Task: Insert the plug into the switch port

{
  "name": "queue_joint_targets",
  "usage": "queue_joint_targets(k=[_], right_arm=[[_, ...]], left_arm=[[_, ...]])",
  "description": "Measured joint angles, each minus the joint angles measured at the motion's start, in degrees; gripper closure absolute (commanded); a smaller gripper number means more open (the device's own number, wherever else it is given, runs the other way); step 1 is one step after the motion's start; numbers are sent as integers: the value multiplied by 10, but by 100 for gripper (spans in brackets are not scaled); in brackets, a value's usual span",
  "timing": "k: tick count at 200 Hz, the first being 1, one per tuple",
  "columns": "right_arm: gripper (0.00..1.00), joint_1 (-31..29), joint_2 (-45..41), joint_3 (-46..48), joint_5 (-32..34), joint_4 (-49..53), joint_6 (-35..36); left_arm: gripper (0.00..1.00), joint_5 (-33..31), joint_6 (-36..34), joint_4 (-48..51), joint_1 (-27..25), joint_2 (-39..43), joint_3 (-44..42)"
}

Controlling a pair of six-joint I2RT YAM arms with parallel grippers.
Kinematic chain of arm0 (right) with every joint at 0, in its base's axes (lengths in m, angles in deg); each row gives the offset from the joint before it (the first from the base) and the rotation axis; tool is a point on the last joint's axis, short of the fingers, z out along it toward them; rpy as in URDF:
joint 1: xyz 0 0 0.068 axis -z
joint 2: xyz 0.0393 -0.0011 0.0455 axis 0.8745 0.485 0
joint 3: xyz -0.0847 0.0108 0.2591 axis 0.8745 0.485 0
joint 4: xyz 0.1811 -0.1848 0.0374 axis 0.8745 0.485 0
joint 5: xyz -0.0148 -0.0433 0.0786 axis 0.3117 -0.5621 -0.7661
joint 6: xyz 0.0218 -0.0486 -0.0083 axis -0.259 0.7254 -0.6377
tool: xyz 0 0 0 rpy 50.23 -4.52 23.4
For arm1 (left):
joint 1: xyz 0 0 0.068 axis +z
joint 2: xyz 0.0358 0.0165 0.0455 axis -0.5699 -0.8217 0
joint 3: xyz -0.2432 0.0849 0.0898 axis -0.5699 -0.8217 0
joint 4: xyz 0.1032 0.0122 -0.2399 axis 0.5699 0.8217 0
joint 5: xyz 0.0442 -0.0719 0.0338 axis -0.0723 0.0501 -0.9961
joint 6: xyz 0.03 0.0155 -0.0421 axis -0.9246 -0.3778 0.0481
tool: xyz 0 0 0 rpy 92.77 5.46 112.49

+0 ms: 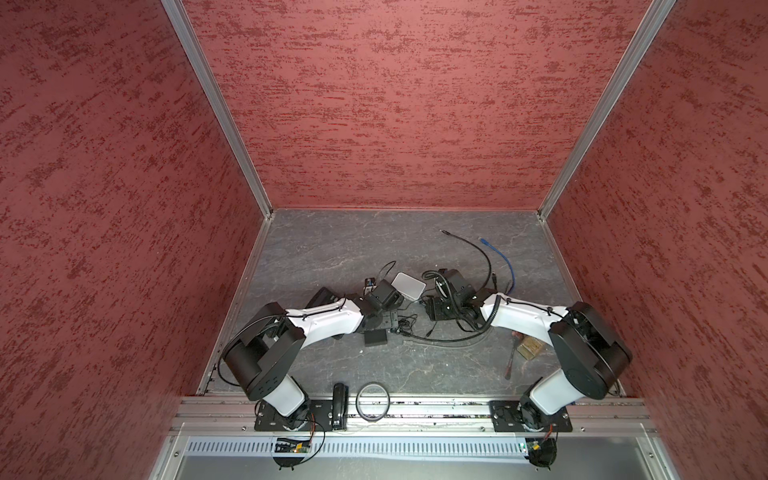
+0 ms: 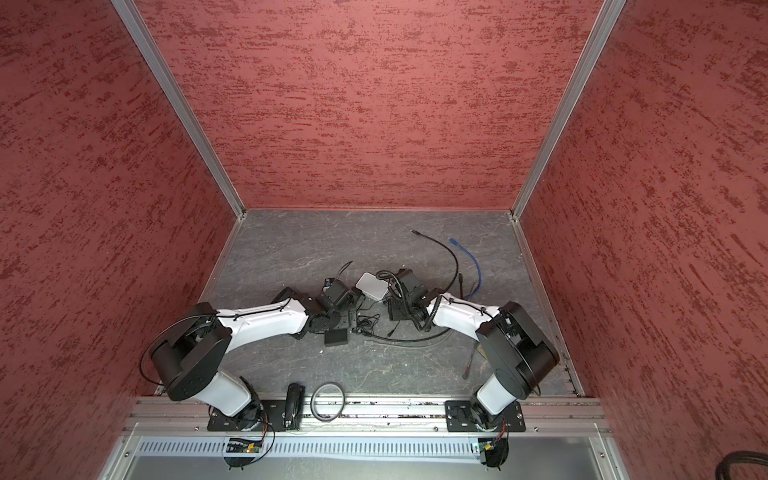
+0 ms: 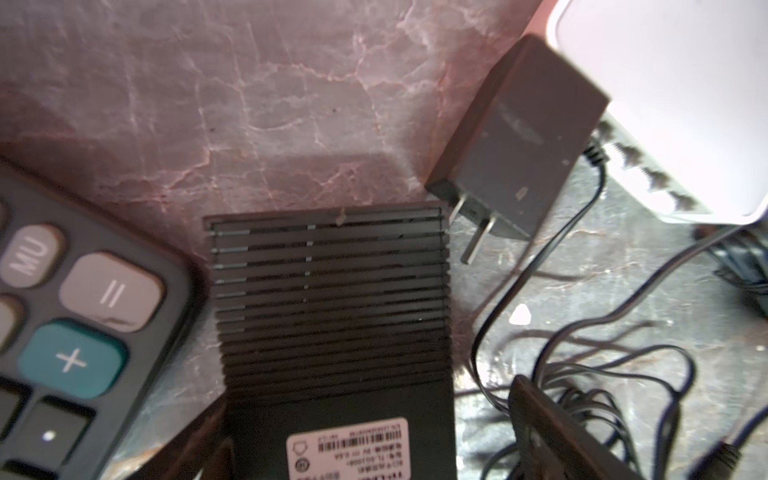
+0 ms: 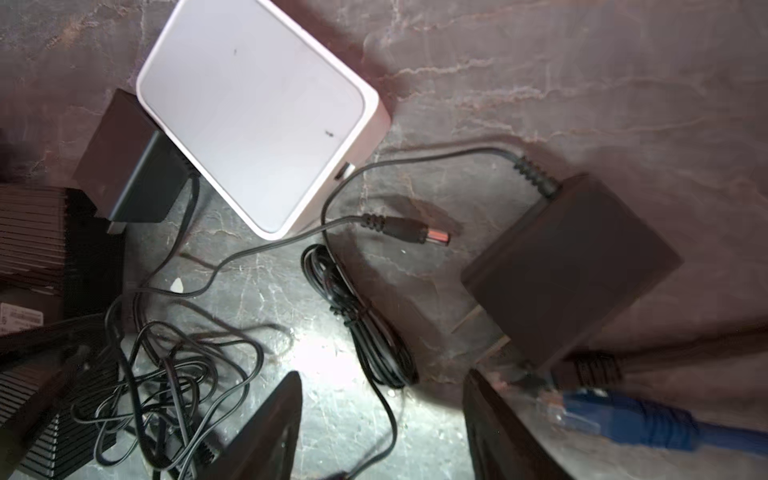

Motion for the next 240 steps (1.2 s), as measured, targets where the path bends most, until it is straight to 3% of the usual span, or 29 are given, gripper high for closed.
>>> queue_joint_targets(k=[99,142,176,240], right_arm=[[51,-1,10,-3,14,7,-2],[47,-2,1,-23,14,7,9],[43,-2,1,-58,26,6,89],[43,-3,-28,-39,31,-15,324]], left_arm=[[0,-11,0,-7,0,45,-16],[0,-22,0,-5,0,55,-16],[0,-27,0,-5,0,67,-17],[0,-33,0,-11,0,95,-40]])
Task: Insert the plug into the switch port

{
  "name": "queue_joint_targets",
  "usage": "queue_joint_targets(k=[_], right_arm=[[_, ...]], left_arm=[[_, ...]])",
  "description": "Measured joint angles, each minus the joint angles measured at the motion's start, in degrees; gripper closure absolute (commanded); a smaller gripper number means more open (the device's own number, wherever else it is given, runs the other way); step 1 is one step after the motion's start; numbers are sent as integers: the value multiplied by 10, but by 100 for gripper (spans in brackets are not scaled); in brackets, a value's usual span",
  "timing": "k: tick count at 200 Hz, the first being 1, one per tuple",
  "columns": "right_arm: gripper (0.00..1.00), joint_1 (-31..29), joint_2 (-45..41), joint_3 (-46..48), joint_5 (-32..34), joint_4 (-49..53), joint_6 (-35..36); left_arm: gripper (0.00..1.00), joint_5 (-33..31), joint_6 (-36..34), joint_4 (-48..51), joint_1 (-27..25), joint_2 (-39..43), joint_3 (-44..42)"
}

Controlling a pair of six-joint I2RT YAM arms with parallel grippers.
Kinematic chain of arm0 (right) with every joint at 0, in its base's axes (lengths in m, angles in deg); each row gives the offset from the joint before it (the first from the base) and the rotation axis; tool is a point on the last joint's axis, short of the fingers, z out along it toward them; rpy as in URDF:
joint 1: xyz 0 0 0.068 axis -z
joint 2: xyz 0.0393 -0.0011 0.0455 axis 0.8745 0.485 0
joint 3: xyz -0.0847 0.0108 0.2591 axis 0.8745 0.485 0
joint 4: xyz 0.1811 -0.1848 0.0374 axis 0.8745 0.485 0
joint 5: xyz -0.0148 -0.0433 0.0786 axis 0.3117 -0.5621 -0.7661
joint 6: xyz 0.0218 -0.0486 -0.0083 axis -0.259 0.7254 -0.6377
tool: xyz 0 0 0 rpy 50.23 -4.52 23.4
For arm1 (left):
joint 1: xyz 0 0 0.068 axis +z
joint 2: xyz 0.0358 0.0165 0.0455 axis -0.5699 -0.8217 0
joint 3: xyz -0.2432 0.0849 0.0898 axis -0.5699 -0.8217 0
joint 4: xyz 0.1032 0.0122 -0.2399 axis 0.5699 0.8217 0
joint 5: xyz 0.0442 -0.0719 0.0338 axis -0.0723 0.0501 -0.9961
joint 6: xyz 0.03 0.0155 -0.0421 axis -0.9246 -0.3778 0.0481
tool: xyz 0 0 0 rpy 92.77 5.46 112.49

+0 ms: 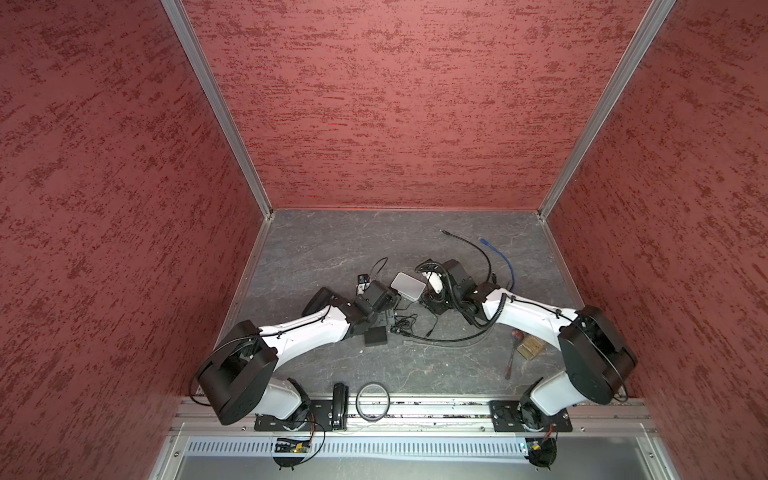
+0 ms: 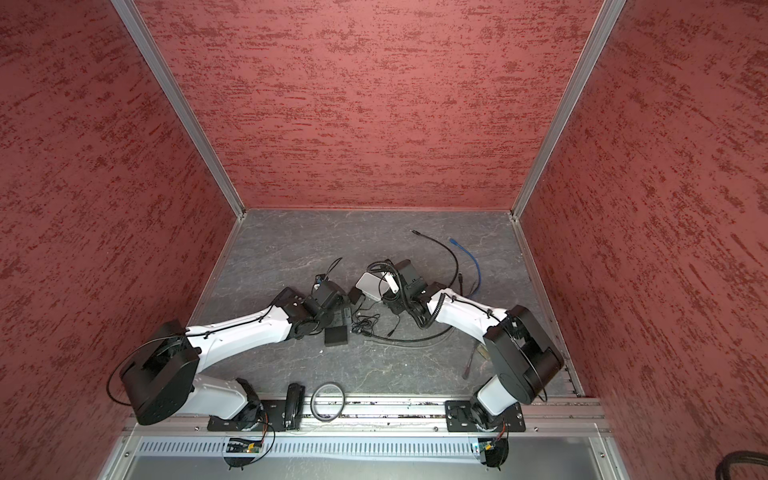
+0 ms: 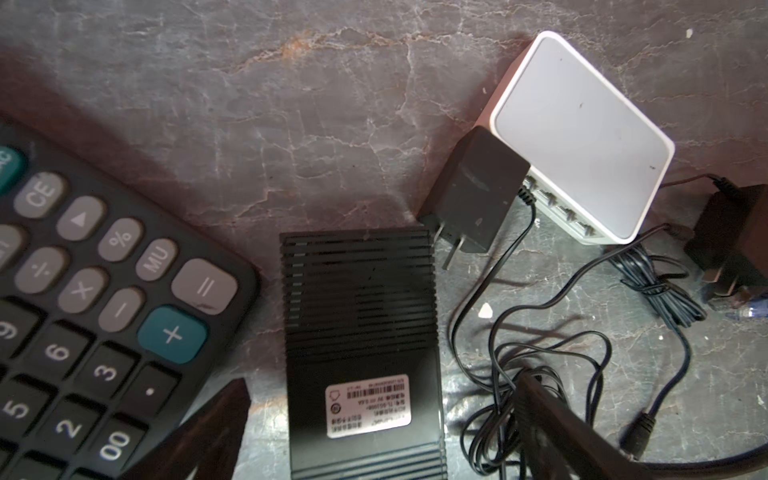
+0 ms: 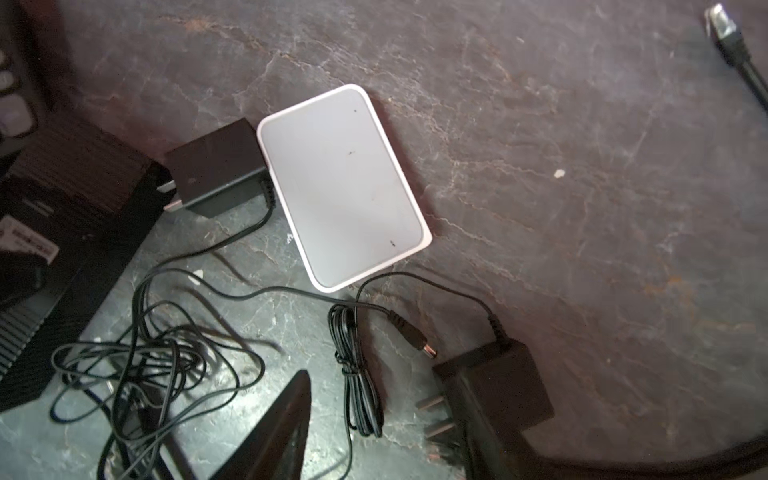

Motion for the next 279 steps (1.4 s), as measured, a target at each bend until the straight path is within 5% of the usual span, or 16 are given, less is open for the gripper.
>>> queue_joint_targets(k=[57,153,279], right_arm=[[44,0,24,4,3,-5,86],[76,33,56,4,-2,-21,140],[75,35,118,-62,-37,-1,206]], left_arm=[[0,-2,-1,-10,0,14,-9],[0,-3,-2,-18,1,27,-34],[0,-3,2,-25,1,33,-51]])
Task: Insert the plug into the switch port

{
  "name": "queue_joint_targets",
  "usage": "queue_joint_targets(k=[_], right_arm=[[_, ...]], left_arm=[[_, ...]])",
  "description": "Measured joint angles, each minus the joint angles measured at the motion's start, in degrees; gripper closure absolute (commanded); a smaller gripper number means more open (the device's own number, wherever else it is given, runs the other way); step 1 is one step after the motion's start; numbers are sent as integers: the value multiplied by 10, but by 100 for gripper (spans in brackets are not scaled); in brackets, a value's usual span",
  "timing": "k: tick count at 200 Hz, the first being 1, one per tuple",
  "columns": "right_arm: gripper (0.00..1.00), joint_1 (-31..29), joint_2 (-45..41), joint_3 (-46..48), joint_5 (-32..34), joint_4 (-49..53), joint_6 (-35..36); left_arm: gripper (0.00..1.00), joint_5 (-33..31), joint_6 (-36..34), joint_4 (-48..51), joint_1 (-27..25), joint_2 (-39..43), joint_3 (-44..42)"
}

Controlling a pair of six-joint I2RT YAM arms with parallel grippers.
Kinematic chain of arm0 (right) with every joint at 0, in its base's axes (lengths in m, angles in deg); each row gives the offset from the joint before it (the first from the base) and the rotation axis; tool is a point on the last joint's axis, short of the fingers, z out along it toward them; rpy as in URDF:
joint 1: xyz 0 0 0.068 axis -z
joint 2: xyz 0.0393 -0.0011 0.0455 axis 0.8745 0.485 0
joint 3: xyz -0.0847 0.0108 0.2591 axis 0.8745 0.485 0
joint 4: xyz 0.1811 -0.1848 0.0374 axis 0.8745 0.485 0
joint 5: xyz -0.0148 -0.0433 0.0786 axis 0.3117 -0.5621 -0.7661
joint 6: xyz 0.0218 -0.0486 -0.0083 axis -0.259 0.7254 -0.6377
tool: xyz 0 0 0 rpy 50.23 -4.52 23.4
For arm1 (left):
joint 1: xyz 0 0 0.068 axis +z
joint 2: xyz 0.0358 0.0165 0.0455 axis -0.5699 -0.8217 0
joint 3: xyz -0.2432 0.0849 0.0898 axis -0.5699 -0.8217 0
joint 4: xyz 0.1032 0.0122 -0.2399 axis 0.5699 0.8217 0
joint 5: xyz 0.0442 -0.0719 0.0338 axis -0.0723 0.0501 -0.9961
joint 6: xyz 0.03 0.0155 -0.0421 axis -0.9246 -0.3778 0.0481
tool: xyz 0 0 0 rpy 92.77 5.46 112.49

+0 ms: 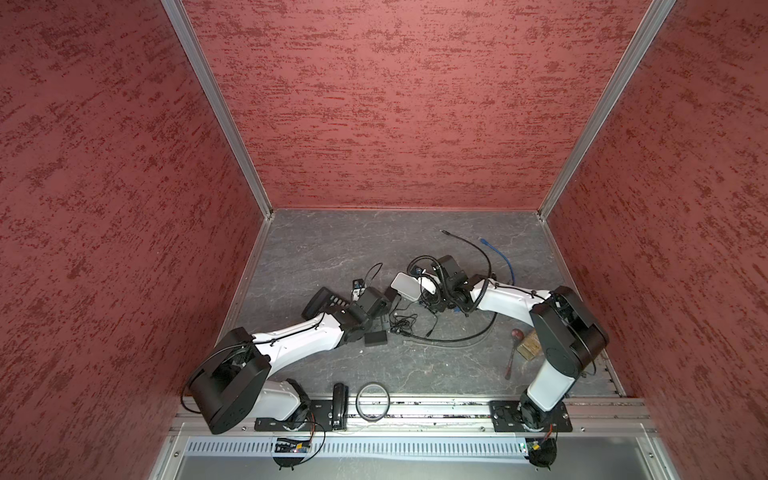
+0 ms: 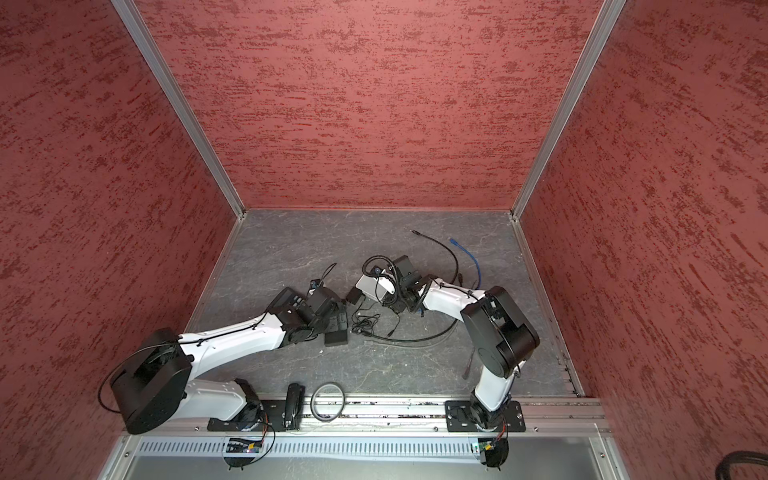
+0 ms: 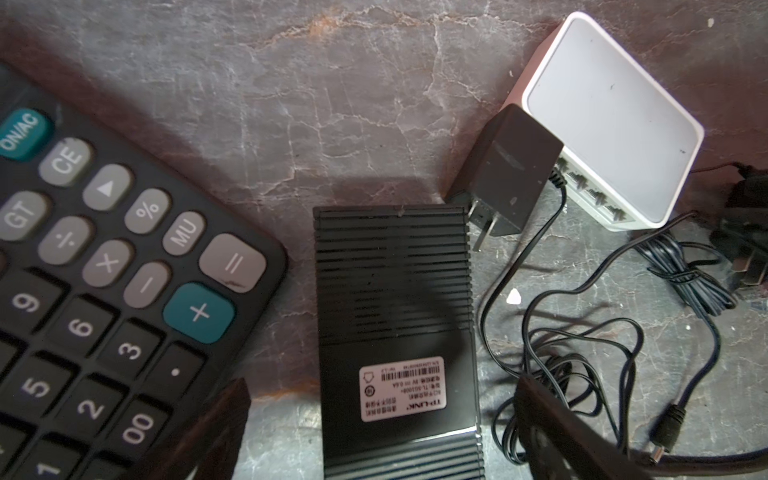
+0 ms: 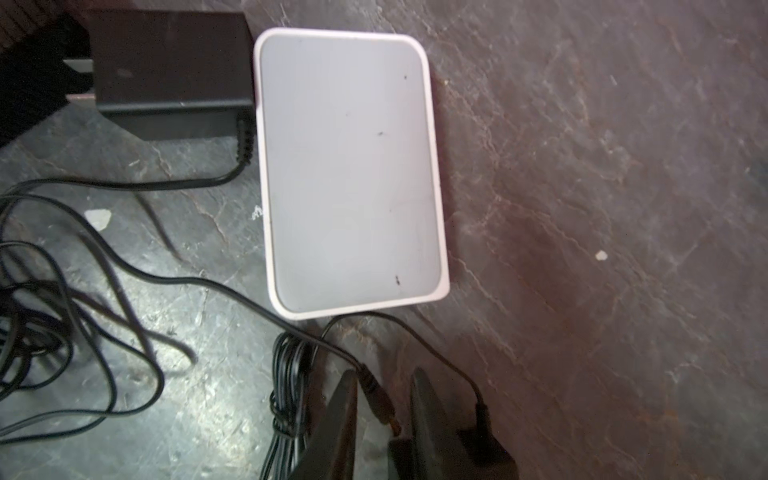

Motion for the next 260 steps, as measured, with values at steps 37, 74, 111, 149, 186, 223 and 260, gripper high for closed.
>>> queue_joint_targets(k=[37,74,111,149,186,223,260], right_arm=[[74,0,5,-3,0,24,18],[74,3,5,-3,0,42,30],[73,5,18,-14,-2,51,35],[73,5,34,-39,-2,58,42],[73,5,52,-51,-2,64,45],[73,6,55,-51,-2,75,47],[75,8,57,-58,-3,87,49]], left_arm=[[0,-1,2,0,0,9,-6],[0,-2,2,0,2,11,-10],[0,-6,2,0,3,11,-10],[0,-9,3,0,3,11,-10],[0,-9,4,-1,3,11,-11],[0,-10,4,-4,3,11,-12],[0,-10,4,-5,3,11,-12]])
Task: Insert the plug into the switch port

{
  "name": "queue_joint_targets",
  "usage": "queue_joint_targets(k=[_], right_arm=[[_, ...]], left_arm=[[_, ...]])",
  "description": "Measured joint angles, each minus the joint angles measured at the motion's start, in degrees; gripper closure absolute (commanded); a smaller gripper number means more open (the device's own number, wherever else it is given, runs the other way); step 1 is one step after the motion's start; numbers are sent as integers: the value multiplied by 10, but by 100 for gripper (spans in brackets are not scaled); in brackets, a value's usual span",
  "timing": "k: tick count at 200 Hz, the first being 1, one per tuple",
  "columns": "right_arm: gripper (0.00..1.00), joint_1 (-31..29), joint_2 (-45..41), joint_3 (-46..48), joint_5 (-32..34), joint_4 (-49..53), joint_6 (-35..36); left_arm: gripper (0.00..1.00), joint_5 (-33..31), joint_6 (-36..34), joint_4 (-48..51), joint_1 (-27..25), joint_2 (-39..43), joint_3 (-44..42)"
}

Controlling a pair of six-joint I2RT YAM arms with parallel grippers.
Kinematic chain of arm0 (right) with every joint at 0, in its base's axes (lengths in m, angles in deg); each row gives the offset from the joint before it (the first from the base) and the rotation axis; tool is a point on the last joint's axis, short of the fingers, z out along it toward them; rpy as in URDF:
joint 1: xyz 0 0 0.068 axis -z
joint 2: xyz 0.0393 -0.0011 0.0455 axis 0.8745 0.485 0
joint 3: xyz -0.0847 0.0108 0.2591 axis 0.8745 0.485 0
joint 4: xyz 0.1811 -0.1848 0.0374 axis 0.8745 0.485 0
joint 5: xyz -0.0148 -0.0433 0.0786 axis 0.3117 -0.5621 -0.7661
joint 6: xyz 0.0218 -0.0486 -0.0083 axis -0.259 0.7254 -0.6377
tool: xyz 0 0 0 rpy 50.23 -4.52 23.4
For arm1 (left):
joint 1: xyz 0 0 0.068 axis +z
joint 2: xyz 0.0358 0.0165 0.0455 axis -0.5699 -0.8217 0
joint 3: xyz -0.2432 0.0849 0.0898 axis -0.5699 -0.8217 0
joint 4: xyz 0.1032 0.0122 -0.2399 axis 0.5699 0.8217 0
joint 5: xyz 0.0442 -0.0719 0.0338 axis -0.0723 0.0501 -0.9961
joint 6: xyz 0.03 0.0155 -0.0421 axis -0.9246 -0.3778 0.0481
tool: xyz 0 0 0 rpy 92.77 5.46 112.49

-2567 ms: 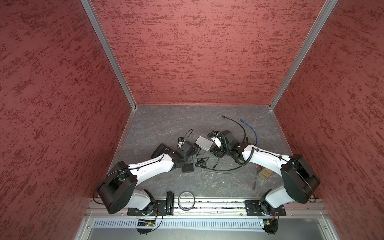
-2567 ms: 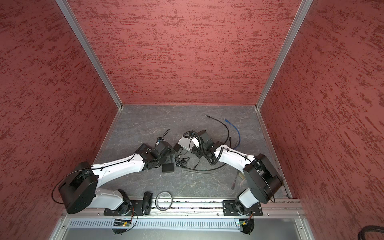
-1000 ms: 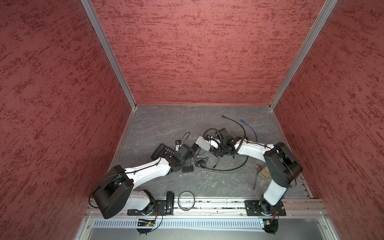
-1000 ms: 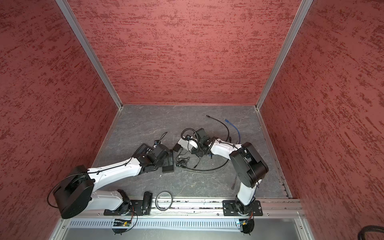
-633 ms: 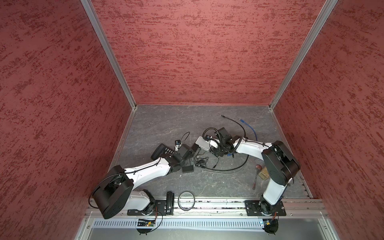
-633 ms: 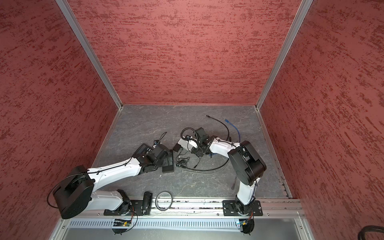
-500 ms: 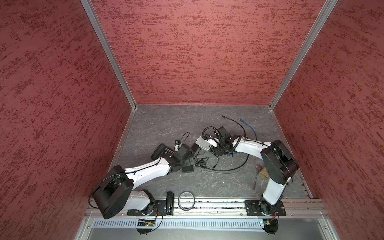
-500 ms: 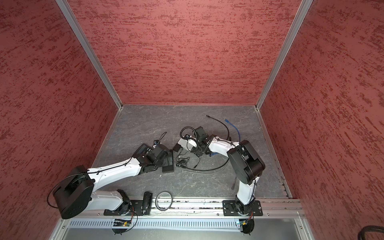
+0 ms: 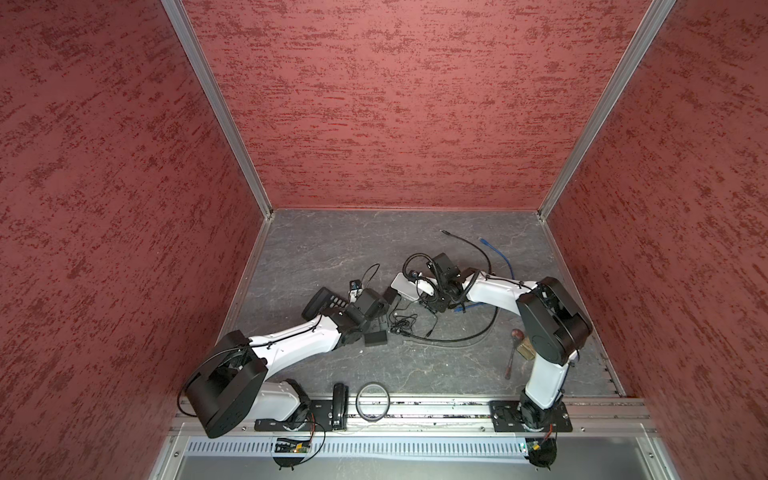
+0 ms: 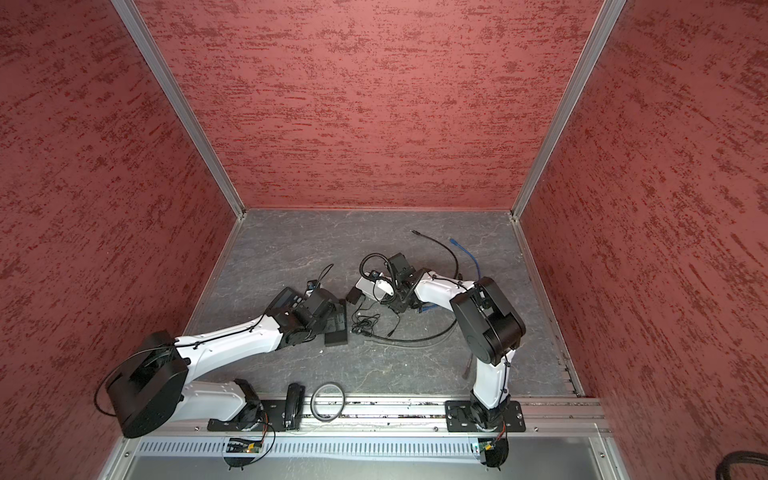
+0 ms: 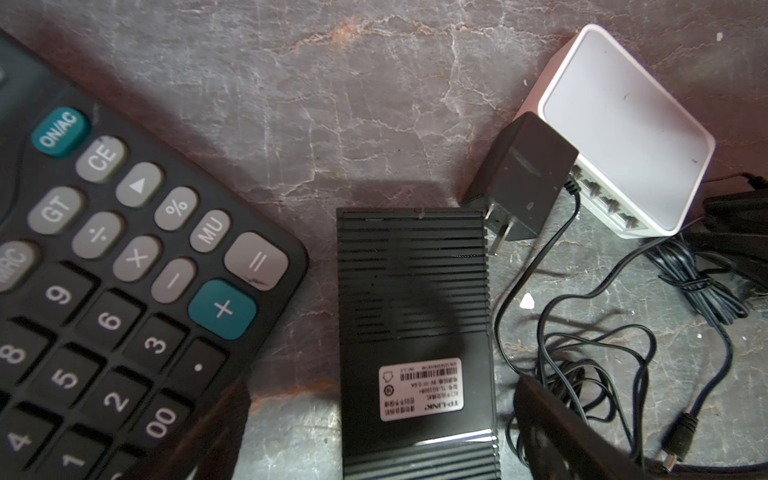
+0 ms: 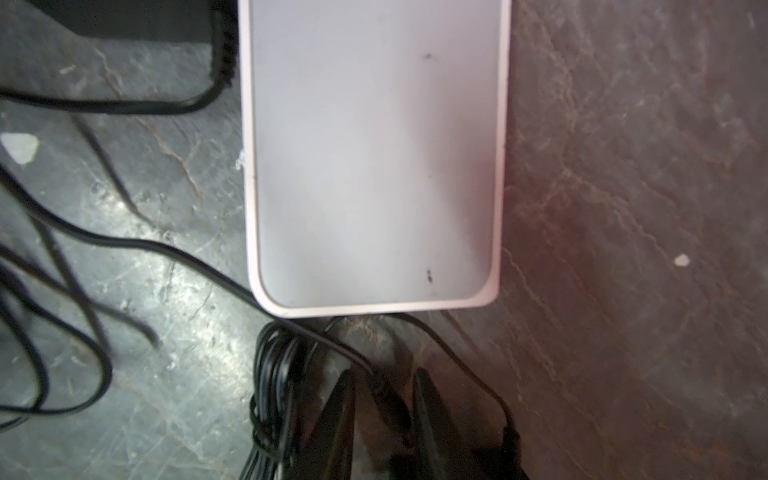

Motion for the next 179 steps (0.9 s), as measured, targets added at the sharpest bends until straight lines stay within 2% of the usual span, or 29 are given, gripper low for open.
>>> queue_joint_targets(k=[82,179], right_arm=[[78,0,5,-9,-11,9,4],[77,0,26,-40,-14,29,4]], left_arm=[[0,0,0,-4,0,0,0],[0,0,0,-12,1,-1,0]])
